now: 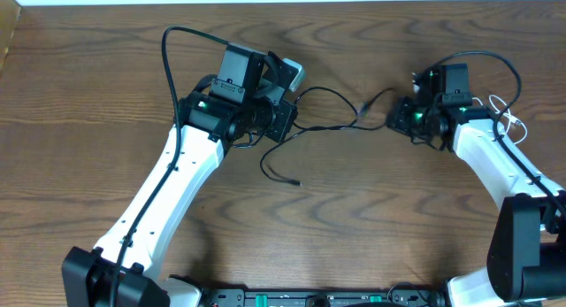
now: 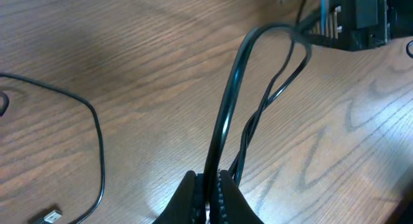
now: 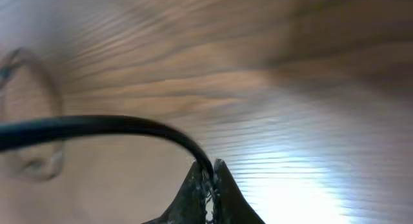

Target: Untangle cables

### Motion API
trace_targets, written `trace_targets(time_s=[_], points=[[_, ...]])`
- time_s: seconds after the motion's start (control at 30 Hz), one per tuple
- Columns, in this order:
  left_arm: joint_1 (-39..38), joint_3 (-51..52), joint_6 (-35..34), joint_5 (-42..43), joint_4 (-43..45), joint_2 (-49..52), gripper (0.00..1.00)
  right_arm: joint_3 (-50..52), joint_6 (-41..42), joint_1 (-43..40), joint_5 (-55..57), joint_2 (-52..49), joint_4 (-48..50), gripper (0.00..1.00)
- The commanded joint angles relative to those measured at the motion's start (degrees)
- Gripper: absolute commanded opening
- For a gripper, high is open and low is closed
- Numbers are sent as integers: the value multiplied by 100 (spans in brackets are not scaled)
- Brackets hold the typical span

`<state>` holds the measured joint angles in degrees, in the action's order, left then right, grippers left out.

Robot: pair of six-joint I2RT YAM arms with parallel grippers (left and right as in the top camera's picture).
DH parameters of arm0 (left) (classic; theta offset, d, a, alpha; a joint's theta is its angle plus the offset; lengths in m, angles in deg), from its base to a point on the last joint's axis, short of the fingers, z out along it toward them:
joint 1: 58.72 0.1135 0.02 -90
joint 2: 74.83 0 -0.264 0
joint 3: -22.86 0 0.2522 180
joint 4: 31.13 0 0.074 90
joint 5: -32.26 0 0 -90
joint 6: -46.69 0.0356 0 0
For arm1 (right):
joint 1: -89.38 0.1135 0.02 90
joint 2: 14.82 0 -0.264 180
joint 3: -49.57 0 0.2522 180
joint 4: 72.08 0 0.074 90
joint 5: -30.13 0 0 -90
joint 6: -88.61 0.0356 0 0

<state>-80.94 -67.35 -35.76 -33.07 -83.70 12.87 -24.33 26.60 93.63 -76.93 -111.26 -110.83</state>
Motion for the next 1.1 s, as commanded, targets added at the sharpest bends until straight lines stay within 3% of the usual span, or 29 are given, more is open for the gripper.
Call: trace_targets(time_s=[0.0,0.27,0.47,0.63,0.83,1.07], points=[[28,-129,35,-140,-20,-55,8,-4,328,-39,1154,105,-61,1],[28,-129,-9,-129,-11,-55,7,-4,247,57,446,4,-7,1],[28,-129,-361,-116,72,-48,7,-4,-789,227,-1054,4,511,2],[28,-92,-1021,-120,299,-39,7,-4,-1438,249,-2824,4,752,32],[24,-90,-2022,-118,654,109,7,-4,-1362,280,-3519,4,765,28],[22,-90,-2074,-68,789,216,8,-4,-1106,365,-3344,4,791,24]])
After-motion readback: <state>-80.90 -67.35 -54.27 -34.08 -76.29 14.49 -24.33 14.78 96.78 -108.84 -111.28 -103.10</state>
